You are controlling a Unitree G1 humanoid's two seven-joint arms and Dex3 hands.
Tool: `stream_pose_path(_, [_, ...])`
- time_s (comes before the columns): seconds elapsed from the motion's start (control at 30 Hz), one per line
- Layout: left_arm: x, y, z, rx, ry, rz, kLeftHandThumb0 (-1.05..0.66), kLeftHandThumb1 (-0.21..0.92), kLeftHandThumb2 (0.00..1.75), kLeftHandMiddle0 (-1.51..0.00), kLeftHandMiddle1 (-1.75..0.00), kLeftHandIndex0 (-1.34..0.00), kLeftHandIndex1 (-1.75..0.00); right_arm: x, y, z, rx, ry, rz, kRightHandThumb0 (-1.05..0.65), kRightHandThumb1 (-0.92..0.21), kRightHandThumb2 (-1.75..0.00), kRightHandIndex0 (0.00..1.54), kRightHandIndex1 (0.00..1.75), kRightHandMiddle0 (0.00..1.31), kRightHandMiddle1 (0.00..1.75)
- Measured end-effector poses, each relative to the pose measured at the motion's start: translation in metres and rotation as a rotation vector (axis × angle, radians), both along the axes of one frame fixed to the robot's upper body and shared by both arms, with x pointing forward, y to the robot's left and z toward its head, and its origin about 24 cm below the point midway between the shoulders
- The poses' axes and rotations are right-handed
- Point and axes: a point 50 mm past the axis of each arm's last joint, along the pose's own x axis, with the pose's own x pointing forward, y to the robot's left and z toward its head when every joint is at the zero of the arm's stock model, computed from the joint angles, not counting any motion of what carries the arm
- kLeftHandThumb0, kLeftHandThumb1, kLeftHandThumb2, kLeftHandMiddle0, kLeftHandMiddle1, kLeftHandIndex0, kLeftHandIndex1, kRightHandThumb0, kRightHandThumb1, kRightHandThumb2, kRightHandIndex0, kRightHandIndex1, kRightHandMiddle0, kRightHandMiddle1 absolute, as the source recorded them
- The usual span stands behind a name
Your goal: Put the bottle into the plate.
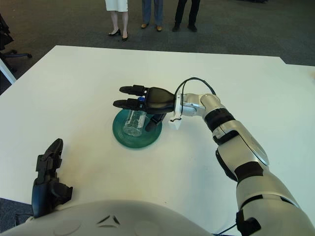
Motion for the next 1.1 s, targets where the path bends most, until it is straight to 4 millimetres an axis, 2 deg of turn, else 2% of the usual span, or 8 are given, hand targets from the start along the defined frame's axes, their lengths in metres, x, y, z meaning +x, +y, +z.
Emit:
stream_pose_path(0.1, [0.000, 0.000, 0.000, 0.001, -0.002, -0.002, -1.05, 0.92, 1.11, -0.20, 0.00, 0.00, -0.64, 0.004, -0.001, 0.000, 0.064, 0.062, -0.049, -1.05, -0.92, -0.72, 0.01, 0.00, 0.01, 0.01])
stream_pose_path(0.2, [0.000, 0.000, 0.000, 0.002, -0.003, -0.002, -1.05, 0.92, 1.10, -0.20, 0.00, 0.00, -0.62, 0.008, -0.001, -0.001, 0.151, 0.138, -0.109, -1.05, -0.92, -0.67, 0.11, 0.02, 0.06, 0.07])
stream_pose_path(0.27, [0.000, 0.000, 0.000, 0.004, -0.004, -0.002, -1.02, 0.92, 1.08, -0.22, -0.01, 0.00, -0.62, 0.011, -0.001, -0.002, 0.230, 0.198, -0.157, -1.02, -0.92, -0.63, 0.20, 0.02, 0.03, 0.28])
stream_pose_path(0.37, [0.001, 0.001, 0.002, 0.009, -0.012, -0.003, -0.97, 0.92, 1.02, -0.24, -0.01, 0.00, -0.67, 0.013, 0.000, -0.006, 0.347, 0.282, -0.220, -0.96, -0.92, -0.60, 0.29, 0.03, 0.01, 0.48])
stream_pose_path(0.57, [0.002, 0.003, 0.004, 0.027, 0.009, 0.002, -0.91, 0.92, 0.91, -0.29, -0.02, -0.01, -0.75, 0.009, 0.003, -0.018, 0.499, 0.415, -0.287, -0.89, -0.92, -0.60, 0.38, 0.03, 0.00, 0.71])
stream_pose_path(0.7, [0.003, 0.004, 0.005, 0.037, 0.028, 0.003, -0.89, 0.92, 0.87, -0.31, -0.03, -0.01, -0.78, 0.005, 0.003, -0.028, 0.606, 0.505, -0.339, -0.86, -0.92, -0.60, 0.41, 0.04, 0.01, 0.77])
stream_pose_path(0.83, [0.005, 0.004, 0.005, 0.046, 0.042, 0.002, -0.87, 0.92, 0.80, -0.35, -0.04, -0.05, -0.81, 0.002, -0.002, -0.035, 0.718, 0.578, -0.395, -0.83, -0.92, -0.62, 0.48, 0.05, 0.10, 0.90])
stream_pose_path(1.1, [0.005, 0.005, 0.005, 0.054, 0.053, 0.006, -0.84, 0.92, 0.72, -0.42, -0.06, -0.11, -0.85, 0.000, -0.019, -0.043, 0.910, 0.670, -0.526, -0.77, -0.92, -0.62, 0.59, 0.09, 0.20, 1.07])
